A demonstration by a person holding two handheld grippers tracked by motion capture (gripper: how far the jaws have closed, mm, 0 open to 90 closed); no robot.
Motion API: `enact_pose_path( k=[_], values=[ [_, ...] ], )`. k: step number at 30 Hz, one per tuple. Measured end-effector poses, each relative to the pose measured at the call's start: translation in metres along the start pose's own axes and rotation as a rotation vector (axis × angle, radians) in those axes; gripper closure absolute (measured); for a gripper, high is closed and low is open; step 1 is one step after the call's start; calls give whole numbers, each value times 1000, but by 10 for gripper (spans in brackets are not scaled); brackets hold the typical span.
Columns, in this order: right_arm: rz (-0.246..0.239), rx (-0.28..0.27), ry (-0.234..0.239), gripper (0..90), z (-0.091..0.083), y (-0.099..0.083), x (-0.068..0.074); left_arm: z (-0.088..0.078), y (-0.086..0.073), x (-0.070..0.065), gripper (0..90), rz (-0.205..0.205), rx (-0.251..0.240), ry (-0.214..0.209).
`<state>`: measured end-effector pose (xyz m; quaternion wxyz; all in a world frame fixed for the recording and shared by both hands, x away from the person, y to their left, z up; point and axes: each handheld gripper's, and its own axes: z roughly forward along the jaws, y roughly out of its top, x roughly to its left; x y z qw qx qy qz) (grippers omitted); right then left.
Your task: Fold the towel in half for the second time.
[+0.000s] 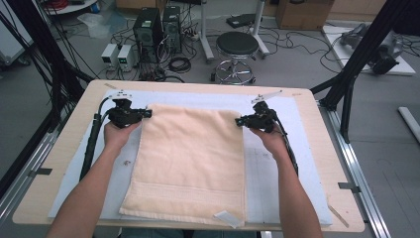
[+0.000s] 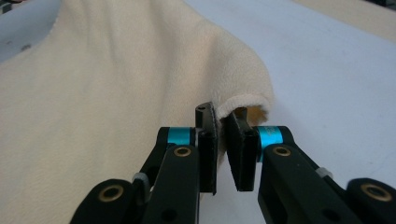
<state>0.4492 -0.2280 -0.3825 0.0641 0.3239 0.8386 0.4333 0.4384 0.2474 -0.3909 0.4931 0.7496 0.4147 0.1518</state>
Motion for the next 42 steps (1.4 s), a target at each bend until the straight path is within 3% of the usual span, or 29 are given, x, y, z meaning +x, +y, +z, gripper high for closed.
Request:
enact_pose_path(
  k=[8, 16, 21, 27, 34, 36, 42],
  values=[
    [-104, -71, 39, 833, -38, 2, 35, -47, -9, -25, 818, 85, -89, -12],
    [-170, -68, 67, 833, -60, -24, 72, -86, -42, -56, 818, 164, -71, -47],
    [-222, -60, 93, 833, -64, -48, 102, -108, -72, -70, 818, 168, -68, -81],
    [-234, -31, 115, 830, -64, -75, 123, -122, -103, -84, 799, 164, -23, -90],
    [-220, 26, 121, 750, -61, -108, 135, -142, -132, -83, 799, 151, 48, -96],
    [-210, 38, 111, 695, -64, -112, 137, -146, -136, -82, 775, 157, 57, -93],
    [-191, 1, 118, 590, -74, -112, 140, -155, -132, -86, 680, 178, 34, -106]
  ],
)
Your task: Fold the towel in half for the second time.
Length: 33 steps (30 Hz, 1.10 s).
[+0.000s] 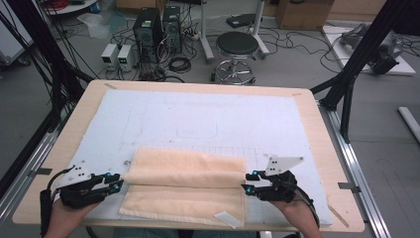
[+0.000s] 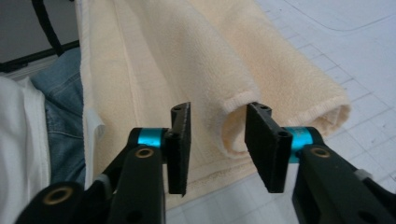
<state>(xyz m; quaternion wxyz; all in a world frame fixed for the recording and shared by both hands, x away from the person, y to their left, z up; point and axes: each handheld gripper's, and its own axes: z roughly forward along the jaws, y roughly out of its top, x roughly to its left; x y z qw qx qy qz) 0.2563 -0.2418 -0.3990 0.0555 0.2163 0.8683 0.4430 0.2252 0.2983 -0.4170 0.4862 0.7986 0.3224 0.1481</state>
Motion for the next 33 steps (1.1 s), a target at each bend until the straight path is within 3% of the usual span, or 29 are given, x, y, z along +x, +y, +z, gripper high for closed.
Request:
enact_pose_path(
  k=[4, 8, 11, 16, 20, 23, 26, 28, 33],
  values=[
    [-27, 2, -5, 532, 4, 5, 2, -4, 7, -3, 643, 23, -21, -4],
    [-68, 2, -21, 493, 7, 11, 6, 0, 10, -9, 595, 42, -9, -56],
    [-78, -1, 1, 492, 9, 14, 7, 9, 9, -16, 578, 72, 20, -100],
    [-89, 79, 91, 474, 24, 6, 12, 25, 4, -21, 539, 117, 102, -143],
    [-110, 141, 113, 481, 37, -4, 12, 36, -1, -21, 570, 137, 151, -159],
    [-107, 146, 115, 590, 42, -7, 10, 41, -3, -21, 658, 151, 166, -150],
    [-86, 146, 140, 779, 43, -5, 6, 41, -1, -19, 782, 141, 168, -144],
    [-85, 136, 139, 819, 43, -3, 4, 39, 4, -18, 828, 124, 148, -143],
    [-82, 100, 141, 841, 34, 4, 5, 28, 14, -19, 841, 135, 97, -120]
  ],
)
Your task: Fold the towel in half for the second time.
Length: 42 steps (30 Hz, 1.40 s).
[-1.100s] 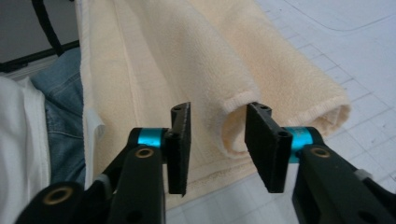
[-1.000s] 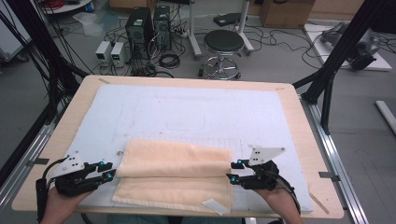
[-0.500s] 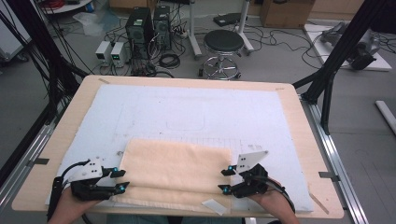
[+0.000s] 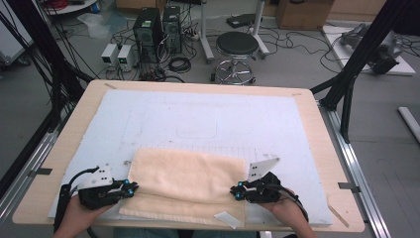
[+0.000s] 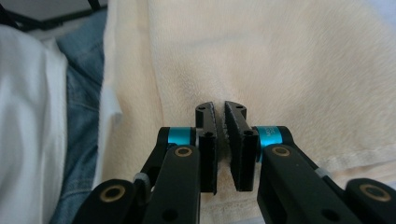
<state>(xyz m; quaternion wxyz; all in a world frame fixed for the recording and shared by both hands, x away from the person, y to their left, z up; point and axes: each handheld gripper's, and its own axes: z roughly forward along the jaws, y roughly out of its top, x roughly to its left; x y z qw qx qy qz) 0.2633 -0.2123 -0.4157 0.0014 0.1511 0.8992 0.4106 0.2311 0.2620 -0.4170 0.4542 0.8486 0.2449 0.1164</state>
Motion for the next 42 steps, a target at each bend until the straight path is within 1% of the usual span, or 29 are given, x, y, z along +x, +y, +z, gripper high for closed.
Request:
enact_pose_path(
  k=[2, 5, 7, 9, 10, 12, 13, 14, 15, 16, 17, 19, 21, 22, 24, 25, 26, 28, 29, 30, 33, 35, 36, 37, 38, 39, 40, 41, 42],
  values=[
    [10, -46, -1, 843, -11, 3, 0, -7, 4, -2, 843, 6, -20, 11],
    [-7, -99, -17, 844, -29, 11, 6, -19, 11, -9, 844, 25, -53, 15],
    [-28, -110, -18, 843, -36, 15, 12, -27, 14, -16, 844, 43, -68, 18],
    [-43, -107, -11, 843, -42, 18, 21, -34, 13, -23, 844, 55, -75, 18],
    [-55, -109, -12, 843, -43, 19, 25, -37, 11, -28, 844, 54, -78, 12],
    [-61, -103, 9, 841, -44, 17, 35, -40, 6, -34, 843, 59, -70, 6],
    [-60, -97, 22, 834, -43, 15, 38, -40, 3, -37, 839, 62, -64, -6],
    [-62, -98, 41, 812, -40, 12, 41, -40, -1, -40, 823, 67, -52, -21],
    [-48, -82, 59, 736, -37, 10, 43, -38, -5, -41, 768, 57, -30, -30],
    [-23, -74, 63, 663, -34, 7, 42, -36, -8, -41, 696, 52, -17, -31],
    [-9, -77, 65, 653, -31, 5, 40, -35, -9, -40, 677, 49, -15, -34],
    [6, -81, 48, 603, -29, 3, 35, -33, -9, -35, 647, 26, -18, -24],
    [23, -83, 22, 575, -28, 4, 29, -29, -5, -28, 624, 17, -26, -10],
    [24, -82, 5, 563, -27, 5, 25, -26, -2, -23, 615, 12, -31, -7],
    [29, -74, -49, 530, -26, 8, 16, -21, 2, -16, 589, 4, -40, 3],
    [33, -71, -76, 530, -25, 9, 11, -18, 5, -11, 578, 4, -43, 10],
    [37, -68, -102, 528, -25, 11, 6, -15, 8, -6, 572, -9, -50, 15],
    [38, -72, -139, 532, -23, 14, -6, -7, 14, 6, 548, -23, -60, 31],
    [50, -75, -166, 540, -21, 15, -13, -4, 16, 9, 545, -37, -69, 40],
    [53, -82, -180, 554, -20, 16, -17, 0, 19, 15, 542, -42, -70, 50],
    [90, -88, -222, 592, -12, 19, -34, 13, 25, 31, 524, -64, -73, 76],
    [104, -88, -232, 597, -6, 19, -46, 25, 30, 43, 518, -95, -66, 78],
    [123, -88, -228, 586, -5, 19, -51, 29, 32, 46, 513, -99, -64, 77],
    [135, -85, -219, 560, -4, 18, -55, 33, 33, 50, 507, -97, -56, 84],
    [157, -79, -211, 540, -3, 17, -59, 38, 34, 55, 495, -105, -44, 86],
    [171, -75, -198, 504, -2, 14, -63, 42, 34, 58, 465, -118, -40, 94],
    [179, -64, -181, 468, 0, 13, -66, 47, 34, 62, 419, -119, -35, 114],
    [183, -35, -175, 445, 3, 11, -67, 49, 34, 64, 376, -115, -21, 124],
    [183, -20, -170, 441, 5, 10, -68, 52, 33, 68, 366, -126, -8, 123]
  ],
)
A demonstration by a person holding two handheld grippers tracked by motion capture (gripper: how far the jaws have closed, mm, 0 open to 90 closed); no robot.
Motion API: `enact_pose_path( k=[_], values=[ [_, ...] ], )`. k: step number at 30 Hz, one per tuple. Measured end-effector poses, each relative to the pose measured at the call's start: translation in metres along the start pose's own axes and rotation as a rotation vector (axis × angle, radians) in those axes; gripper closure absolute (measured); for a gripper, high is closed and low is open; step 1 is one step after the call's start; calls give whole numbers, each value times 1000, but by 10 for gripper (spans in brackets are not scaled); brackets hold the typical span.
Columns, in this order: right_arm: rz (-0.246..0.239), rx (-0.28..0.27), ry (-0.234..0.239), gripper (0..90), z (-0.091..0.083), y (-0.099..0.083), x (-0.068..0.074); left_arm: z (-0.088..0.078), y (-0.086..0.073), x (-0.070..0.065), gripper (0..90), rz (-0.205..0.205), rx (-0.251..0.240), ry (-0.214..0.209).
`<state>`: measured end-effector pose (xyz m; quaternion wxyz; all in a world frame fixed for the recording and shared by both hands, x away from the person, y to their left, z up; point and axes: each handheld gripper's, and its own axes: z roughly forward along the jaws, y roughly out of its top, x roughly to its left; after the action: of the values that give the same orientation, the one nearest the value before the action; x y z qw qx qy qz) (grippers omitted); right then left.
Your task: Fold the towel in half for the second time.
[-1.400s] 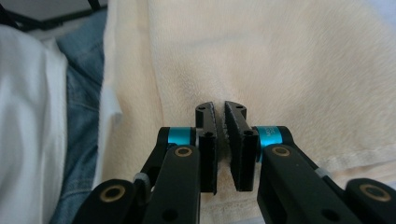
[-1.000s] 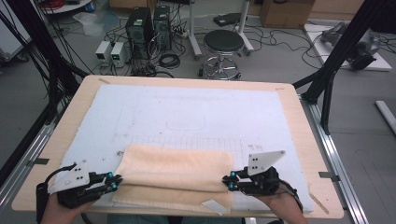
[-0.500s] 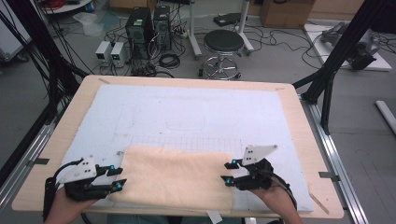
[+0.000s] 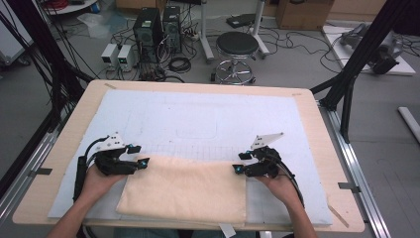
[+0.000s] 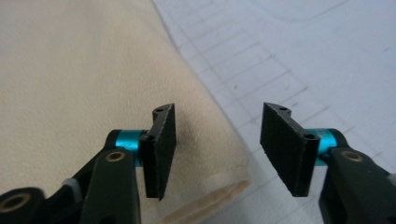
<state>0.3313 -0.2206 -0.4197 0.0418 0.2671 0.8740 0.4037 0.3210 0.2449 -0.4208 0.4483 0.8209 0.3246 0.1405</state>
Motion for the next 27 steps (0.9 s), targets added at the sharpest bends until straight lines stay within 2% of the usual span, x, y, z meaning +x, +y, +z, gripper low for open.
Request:
enact_pose_path(
  k=[2, 4, 6, 8, 10, 12, 14, 17, 19, 20, 21, 22, 23, 25, 27],
  values=[
    [-4, 24, 4, 437, 5, -2, 1, 6, -2, 7, 360, -34, 35, -9],
    [14, 50, 11, 460, 7, -4, 0, 11, -5, 11, 379, -64, 63, -41],
    [30, 54, 34, 538, 7, -6, -1, 12, -6, 11, 497, -58, 84, -89],
    [38, 56, 70, 700, 7, -10, 1, 12, -6, 8, 700, -32, 91, -97],
    [25, 49, 84, 788, 6, -12, 4, 10, -5, 5, 780, -38, 95, -80],
    [-1, 41, 67, 810, 0, -11, 7, 6, -6, 3, 803, -67, 73, -67],
    [-13, 35, 43, 813, -3, -10, 10, 3, -10, 1, 807, -85, 53, -53],
    [-20, 38, 41, 812, -1, -10, 10, 2, -11, -1, 808, -95, 39, -43],
    [-4, 29, 41, 786, -3, -9, 8, 2, -11, -1, 806, -69, 45, -43],
    [6, 18, 42, 721, -3, -8, 6, 1, -11, -1, 802, -61, 41, -47],
    [27, 13, 43, 599, -3, -8, 5, 1, -10, -1, 791, -51, 43, -51],
    [57, 3, 40, 514, -4, -8, 2, 1, -10, 0, 758, -49, 42, -50],
    [63, -2, 41, 501, -4, -9, -1, 1, -10, 0, 698, -49, 37, -38],
    [63, 10, 31, 496, -3, -9, -3, 1, -11, 1, 562, -50, 45, -44],
    [66, 30, 33, 503, -1, -10, -2, 2, -12, 1, 520, -47, 55, -49]
  ],
)
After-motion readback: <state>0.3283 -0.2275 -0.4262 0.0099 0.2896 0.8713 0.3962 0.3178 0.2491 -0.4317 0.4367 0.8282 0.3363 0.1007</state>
